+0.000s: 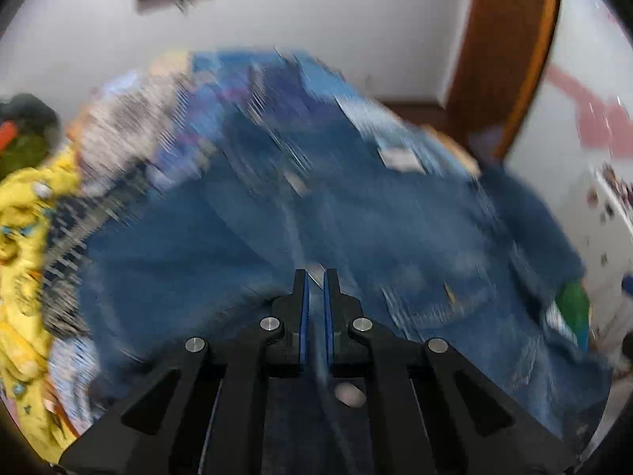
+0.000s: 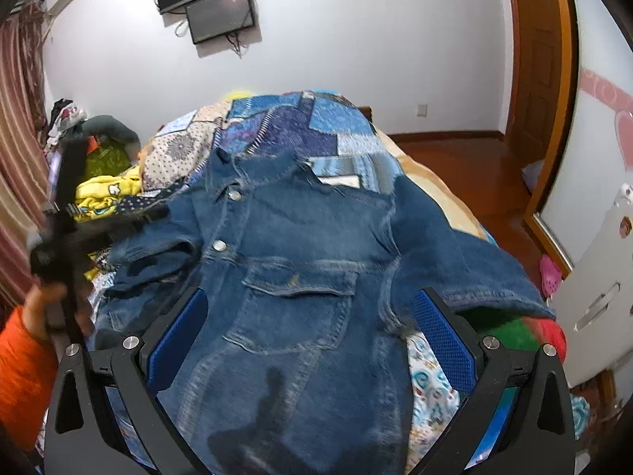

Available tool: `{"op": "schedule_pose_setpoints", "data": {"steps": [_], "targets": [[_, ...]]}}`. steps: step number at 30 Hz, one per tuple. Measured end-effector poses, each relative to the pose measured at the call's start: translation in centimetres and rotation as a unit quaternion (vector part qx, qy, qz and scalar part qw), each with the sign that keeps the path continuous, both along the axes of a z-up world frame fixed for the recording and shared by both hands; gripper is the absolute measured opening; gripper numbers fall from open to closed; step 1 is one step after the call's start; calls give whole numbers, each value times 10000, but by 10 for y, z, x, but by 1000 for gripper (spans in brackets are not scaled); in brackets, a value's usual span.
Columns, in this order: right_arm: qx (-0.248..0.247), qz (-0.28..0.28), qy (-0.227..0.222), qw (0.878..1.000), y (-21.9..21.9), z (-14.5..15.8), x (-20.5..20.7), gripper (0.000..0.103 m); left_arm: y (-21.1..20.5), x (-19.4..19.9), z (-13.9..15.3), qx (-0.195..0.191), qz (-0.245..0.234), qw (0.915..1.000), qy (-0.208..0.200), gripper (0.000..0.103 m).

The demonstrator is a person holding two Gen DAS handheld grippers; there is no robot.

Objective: Fold large clothes

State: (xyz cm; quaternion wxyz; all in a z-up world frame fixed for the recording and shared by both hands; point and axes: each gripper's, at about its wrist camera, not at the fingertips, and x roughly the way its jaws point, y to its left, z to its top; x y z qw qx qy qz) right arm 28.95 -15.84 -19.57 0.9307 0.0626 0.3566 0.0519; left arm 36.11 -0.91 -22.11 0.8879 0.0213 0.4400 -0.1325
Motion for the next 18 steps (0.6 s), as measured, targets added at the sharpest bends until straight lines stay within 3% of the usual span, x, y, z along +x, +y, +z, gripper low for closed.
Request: {"op": "schedule_pose_setpoints", "data": {"steps": [2,5,6,8,9,10,12,15,18], "targets": [[100,-88,79,9999,-10,-3,-1,103,-13,-2,-20,88,-156,9988,458,6],[282,-248,154,9992,-26,-6,-3,103,-20,-16,-28,134,-162,9974,693,7],[336,-301,156,9989,-30,-6,-4,103,-14,-19,-26,58,-68,9972,739,12],[383,-400,141,9984,-37,-6,-8,103,3,-24,-17,-154,157,9970,742,33],[370,-455,130,9982,-40,-5,-8,103,15,-22,-11,-222,297,9967,718,54],[341,-507,117,9981,-42,-4,-8,103,27,-24,-3,-311,507,9963,626,66],[297,-617,78,9976,-47,-2,-9,103,54,-28,11,-532,852,9941,413,69],[256,-764,49,9967,-56,-1,-8,103,95,-28,21,-1029,1304,9852,435,79],[171,-874,38,9960,-60,-1,-5,103,132,-29,11,-1884,1676,9651,713,81]]}}
